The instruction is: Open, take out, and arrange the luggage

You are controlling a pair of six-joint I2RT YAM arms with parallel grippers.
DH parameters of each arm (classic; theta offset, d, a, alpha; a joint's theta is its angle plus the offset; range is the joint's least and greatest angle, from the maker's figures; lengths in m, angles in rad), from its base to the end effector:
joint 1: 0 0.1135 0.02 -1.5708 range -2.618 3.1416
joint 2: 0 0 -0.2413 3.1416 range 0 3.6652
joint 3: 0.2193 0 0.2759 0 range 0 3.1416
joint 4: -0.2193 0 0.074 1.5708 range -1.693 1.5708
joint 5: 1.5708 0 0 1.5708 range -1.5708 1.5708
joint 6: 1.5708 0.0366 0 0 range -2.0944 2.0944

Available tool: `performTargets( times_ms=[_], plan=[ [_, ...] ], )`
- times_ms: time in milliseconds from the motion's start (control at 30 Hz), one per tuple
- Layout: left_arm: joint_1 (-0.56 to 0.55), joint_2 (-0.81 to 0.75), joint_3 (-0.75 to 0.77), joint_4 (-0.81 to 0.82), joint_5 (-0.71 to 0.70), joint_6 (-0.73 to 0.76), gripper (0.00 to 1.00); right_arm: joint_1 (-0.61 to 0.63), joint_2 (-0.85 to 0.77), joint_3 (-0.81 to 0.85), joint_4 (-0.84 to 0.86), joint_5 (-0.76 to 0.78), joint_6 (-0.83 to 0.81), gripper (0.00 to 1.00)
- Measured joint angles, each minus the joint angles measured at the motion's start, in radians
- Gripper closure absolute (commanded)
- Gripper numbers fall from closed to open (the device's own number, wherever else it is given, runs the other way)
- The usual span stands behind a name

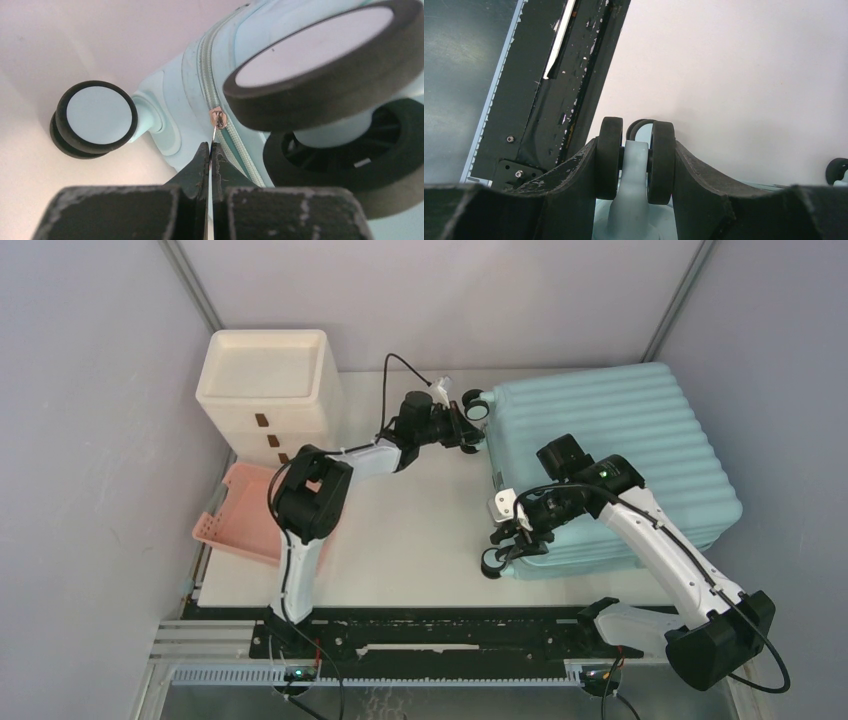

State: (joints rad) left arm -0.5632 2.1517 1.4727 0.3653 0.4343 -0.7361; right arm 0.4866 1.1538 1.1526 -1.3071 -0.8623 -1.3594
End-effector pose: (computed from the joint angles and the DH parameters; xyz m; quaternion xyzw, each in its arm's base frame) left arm 0.4159 -0.2809 0.1597 0.0580 0.7979 -0.4861 0.3518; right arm 0.1788 0.1260 0.2994 -0.7512 0.4999 0.3252 0.2829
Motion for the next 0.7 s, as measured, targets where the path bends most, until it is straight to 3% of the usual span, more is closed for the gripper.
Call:
performTargets(
  times_ms=[700],
  plan=[
    [0.051,0.12,0.2,-0.11,0.141,-0.052,1.0,-0.001,0.0,0.0,-0.002,-0.002,-0.005,1.0]
  ],
)
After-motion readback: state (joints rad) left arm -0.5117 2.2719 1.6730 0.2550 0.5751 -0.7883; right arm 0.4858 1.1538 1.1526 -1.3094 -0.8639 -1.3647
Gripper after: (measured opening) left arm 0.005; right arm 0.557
